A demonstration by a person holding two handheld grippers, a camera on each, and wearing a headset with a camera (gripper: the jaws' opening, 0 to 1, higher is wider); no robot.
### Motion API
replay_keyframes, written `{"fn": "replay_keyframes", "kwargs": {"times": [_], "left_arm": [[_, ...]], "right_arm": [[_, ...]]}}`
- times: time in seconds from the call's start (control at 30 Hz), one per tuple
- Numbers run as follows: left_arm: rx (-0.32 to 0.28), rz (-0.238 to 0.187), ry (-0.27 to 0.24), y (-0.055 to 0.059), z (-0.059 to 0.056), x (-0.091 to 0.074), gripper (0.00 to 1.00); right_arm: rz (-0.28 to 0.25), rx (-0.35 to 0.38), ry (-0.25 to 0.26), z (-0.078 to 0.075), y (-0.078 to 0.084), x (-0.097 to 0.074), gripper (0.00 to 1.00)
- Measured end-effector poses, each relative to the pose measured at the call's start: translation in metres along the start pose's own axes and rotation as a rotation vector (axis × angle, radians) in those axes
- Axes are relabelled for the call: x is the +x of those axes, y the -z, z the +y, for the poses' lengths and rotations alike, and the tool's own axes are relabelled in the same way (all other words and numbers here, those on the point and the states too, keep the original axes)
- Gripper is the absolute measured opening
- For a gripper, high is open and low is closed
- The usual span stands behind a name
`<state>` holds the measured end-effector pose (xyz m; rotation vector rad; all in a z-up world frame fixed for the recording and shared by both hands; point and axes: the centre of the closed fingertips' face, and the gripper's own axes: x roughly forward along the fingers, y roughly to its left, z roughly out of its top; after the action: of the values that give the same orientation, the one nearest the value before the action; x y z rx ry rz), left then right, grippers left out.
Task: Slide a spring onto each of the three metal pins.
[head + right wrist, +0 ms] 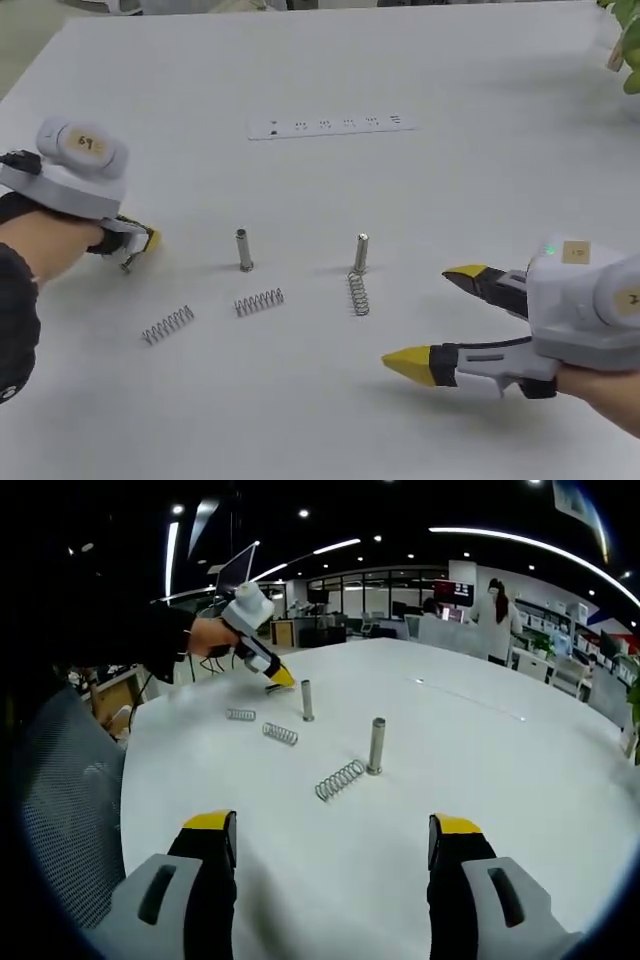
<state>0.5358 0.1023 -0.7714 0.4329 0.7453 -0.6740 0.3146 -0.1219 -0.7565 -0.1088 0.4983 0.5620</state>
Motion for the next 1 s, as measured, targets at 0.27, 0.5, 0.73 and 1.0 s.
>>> {"fn": "replay_keyframes", "kwargs": {"times": [0.27, 0.5, 0.73, 1.0], "left_arm": [[0.0, -0.02, -0.001, 0.0, -0.006, -0.016, 0.0], [-0.005, -0.034, -0.003, 0.002, -0.008, -0.029, 0.0], [-0.009, -0.049, -0.004, 0.004, -0.009, -0.037, 0.0], [-0.013, -0.064, -0.003, 0.008, -0.012, -0.047, 0.0]], "right_arm": [[-0.006, -0.01, -0.004, 0.002, -0.004, 0.0, 0.77], [-0.009, -0.022, -0.008, 0.003, -0.007, 0.0, 0.77], [-0.009, -0.032, -0.014, 0.007, -0.009, 0.001, 0.77], [-0.003, -0.043, -0.022, 0.011, -0.01, 0.002, 0.77]]}}
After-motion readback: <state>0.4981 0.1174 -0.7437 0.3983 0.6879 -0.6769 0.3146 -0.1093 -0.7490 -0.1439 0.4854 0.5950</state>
